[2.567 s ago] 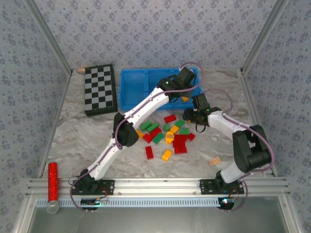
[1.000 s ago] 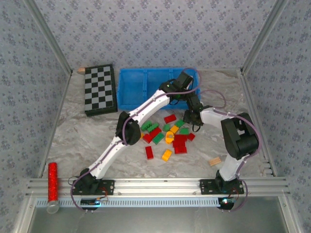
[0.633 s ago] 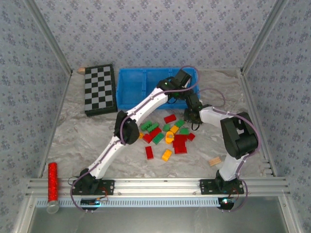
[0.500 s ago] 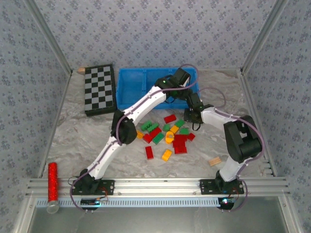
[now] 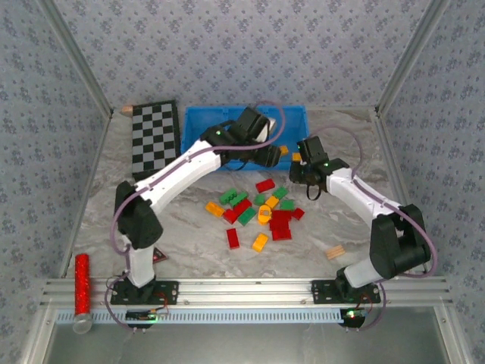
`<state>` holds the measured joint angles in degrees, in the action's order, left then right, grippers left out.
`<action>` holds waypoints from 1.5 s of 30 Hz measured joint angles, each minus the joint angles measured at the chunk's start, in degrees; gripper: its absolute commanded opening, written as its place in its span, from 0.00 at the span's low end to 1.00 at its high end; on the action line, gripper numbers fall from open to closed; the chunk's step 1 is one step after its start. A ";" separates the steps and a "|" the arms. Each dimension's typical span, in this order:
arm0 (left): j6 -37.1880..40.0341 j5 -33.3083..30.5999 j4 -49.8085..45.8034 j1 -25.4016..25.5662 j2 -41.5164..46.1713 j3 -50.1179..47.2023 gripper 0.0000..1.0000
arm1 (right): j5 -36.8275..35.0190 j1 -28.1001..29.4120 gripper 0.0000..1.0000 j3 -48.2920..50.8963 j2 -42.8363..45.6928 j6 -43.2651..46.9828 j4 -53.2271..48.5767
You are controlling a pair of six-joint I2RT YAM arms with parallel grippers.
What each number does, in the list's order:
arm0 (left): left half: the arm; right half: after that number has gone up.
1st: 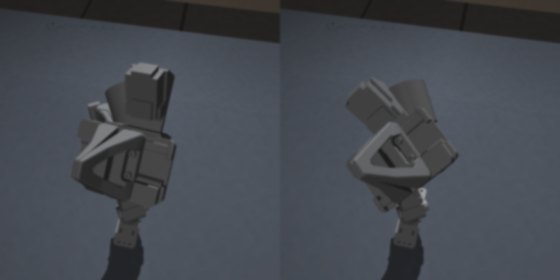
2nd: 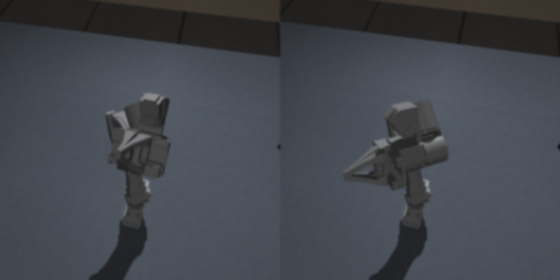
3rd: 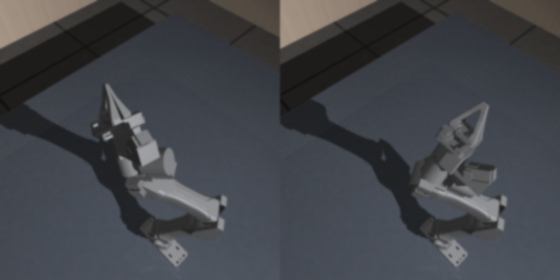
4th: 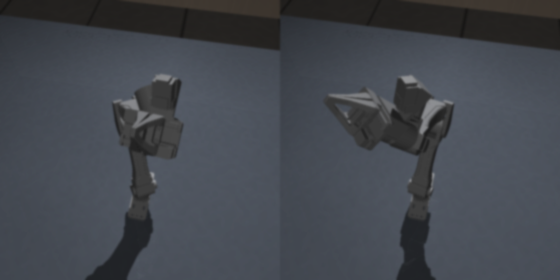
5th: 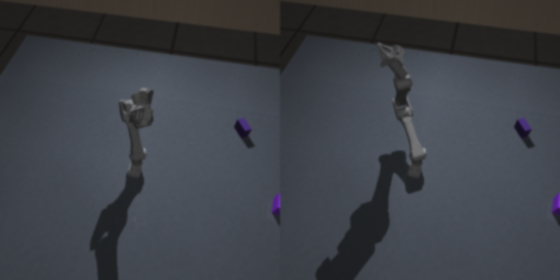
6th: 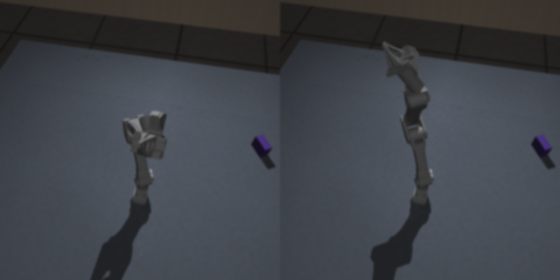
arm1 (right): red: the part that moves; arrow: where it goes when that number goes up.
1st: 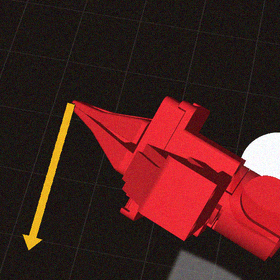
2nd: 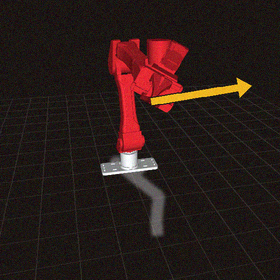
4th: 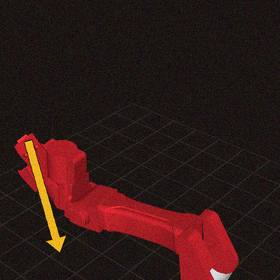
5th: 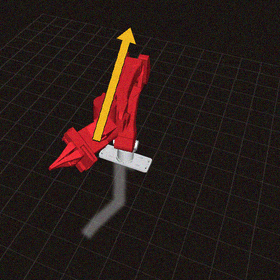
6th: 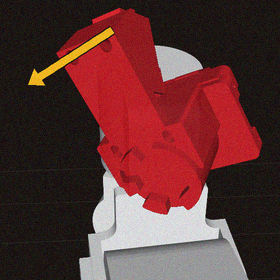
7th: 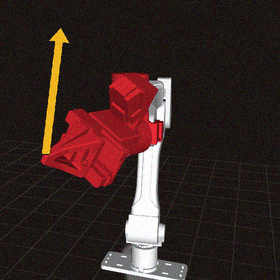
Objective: Sort the legos into containers by color
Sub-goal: Place the lego in the container.
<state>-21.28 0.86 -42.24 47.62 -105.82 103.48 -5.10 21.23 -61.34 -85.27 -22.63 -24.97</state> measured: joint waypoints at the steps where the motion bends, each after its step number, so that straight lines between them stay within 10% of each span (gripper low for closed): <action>1: -0.44 -0.02 0.57 0.11 1.88 -3.98 0.62 | 0.07 -0.20 0.25 -1.90 -0.81 0.79 -0.15; 12: -8.04 -2.21 4.68 7.48 8.00 -24.98 0.62 | 1.77 -2.16 0.25 -20.31 -16.94 6.95 0.33; 45: -21.73 -4.11 7.98 11.39 -5.88 -22.14 0.61 | 5.18 -2.78 0.49 -25.59 -29.59 10.21 -0.09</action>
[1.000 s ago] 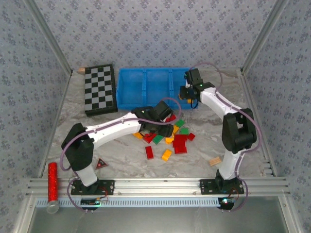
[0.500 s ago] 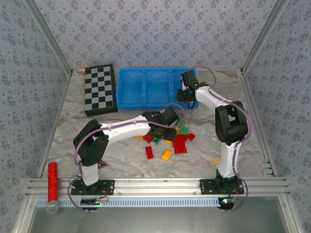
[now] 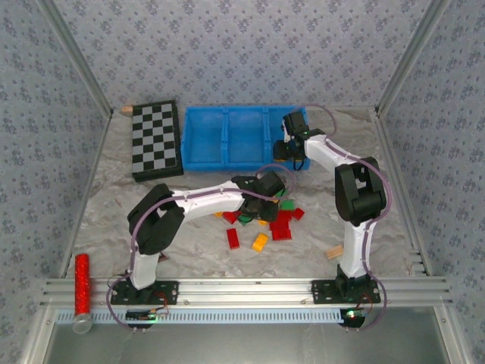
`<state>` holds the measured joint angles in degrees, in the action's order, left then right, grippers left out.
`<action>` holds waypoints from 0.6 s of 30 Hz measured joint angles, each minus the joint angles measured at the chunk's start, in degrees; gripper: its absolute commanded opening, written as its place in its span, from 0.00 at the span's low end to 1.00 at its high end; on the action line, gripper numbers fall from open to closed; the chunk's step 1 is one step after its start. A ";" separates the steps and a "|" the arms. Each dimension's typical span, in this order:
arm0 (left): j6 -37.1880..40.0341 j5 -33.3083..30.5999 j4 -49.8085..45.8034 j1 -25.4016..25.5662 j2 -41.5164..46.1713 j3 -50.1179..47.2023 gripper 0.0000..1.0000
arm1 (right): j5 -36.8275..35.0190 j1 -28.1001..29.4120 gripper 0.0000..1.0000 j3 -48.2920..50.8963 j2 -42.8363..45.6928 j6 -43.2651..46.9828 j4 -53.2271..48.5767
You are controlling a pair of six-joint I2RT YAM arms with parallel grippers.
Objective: Sort the legos into containers by color
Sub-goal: Place the lego in the container, then pick up the lego from the center of the table.
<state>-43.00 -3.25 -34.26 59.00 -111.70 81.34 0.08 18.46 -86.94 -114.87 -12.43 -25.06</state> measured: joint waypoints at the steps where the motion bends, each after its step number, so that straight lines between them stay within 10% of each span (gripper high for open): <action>1: -0.15 0.00 0.02 0.00 -0.31 0.00 0.61 | 0.02 0.00 0.49 0.00 0.00 0.04 0.00; 18: -0.61 -0.63 0.44 0.04 -3.74 2.51 0.54 | 0.79 0.00 0.49 9.11 12.68 0.04 1.14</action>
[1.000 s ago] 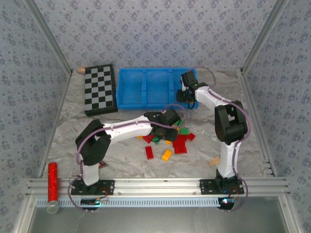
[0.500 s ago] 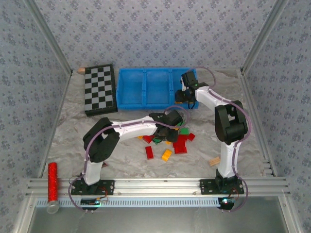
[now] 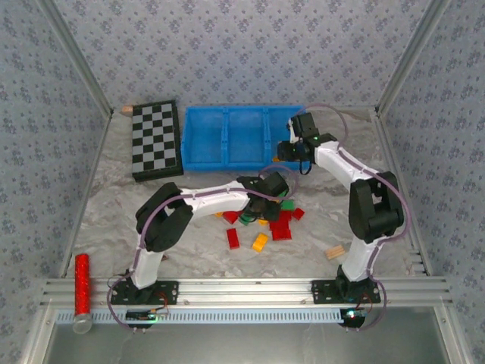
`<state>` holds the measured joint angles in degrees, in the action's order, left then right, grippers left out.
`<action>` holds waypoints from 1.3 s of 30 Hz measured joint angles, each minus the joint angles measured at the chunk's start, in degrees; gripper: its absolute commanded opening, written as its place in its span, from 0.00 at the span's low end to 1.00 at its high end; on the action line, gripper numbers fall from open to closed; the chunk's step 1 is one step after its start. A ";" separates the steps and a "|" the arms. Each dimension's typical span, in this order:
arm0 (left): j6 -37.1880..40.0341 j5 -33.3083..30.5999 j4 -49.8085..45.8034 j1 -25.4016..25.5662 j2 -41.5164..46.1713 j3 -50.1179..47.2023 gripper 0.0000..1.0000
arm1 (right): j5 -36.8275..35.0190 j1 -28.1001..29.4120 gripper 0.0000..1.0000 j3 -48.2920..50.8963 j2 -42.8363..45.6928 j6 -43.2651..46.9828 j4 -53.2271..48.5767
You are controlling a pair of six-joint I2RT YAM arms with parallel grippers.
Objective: Sort the legos into containers by color
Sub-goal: Pick up the lego from the center of the table, then place the lego in the container.
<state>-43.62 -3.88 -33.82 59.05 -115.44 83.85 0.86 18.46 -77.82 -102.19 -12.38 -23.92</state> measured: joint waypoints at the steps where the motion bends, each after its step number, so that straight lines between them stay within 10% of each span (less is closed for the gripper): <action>1: 0.00 -0.11 -0.09 0.00 0.00 0.04 0.52 | 0.00 0.00 0.49 0.87 0.90 0.00 0.00; 18: 2.36 -2.62 -6.05 -0.20 1.09 3.23 0.37 | 0.68 0.07 0.51 22.64 23.02 -4.79 -2.27; 30: 12.04 -6.27 -8.17 -4.76 1.70 25.22 0.37 | 3.65 3.26 0.54 33.92 27.17 -7.98 0.57; 39: 19.15 -11.87 -6.67 -6.16 -14.16 49.33 0.37 | 3.43 6.47 0.56 34.14 24.81 -7.98 3.34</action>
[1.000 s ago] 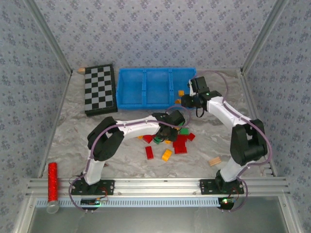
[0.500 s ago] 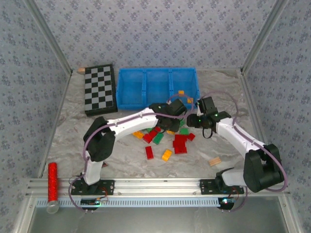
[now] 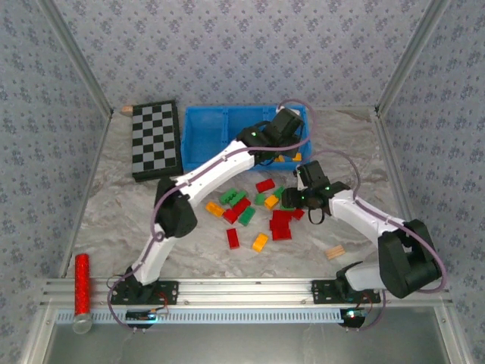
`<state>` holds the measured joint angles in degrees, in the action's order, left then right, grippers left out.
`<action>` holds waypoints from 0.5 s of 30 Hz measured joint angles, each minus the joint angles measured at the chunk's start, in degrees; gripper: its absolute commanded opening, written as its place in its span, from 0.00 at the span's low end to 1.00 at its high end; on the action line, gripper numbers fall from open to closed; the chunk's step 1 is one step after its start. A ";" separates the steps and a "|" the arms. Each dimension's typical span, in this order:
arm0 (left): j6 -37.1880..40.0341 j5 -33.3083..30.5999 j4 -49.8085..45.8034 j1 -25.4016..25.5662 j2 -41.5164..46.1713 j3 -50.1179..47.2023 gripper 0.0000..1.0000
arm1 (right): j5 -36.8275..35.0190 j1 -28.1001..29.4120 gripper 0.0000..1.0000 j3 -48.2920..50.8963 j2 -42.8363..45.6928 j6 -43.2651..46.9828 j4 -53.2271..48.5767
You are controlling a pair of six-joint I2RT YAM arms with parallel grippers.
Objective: Sort the legos into containers by color
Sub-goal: Place the lego in the container.
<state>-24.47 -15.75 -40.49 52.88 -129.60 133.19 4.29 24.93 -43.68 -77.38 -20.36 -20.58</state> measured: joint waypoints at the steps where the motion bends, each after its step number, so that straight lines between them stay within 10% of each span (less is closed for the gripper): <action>1: 0.26 -0.26 -0.04 -0.02 -1.84 1.57 0.37 | -0.07 0.22 0.56 0.00 -0.42 0.00 0.04; 15: 0.59 -0.52 -3.08 -1.73 -17.49 16.63 0.37 | -1.66 2.27 0.58 -0.09 -7.04 0.04 2.64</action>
<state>-23.88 -16.27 -43.57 51.16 -147.09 149.82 2.63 27.20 -43.77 -84.42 -20.32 -17.93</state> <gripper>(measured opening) 0.366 0.581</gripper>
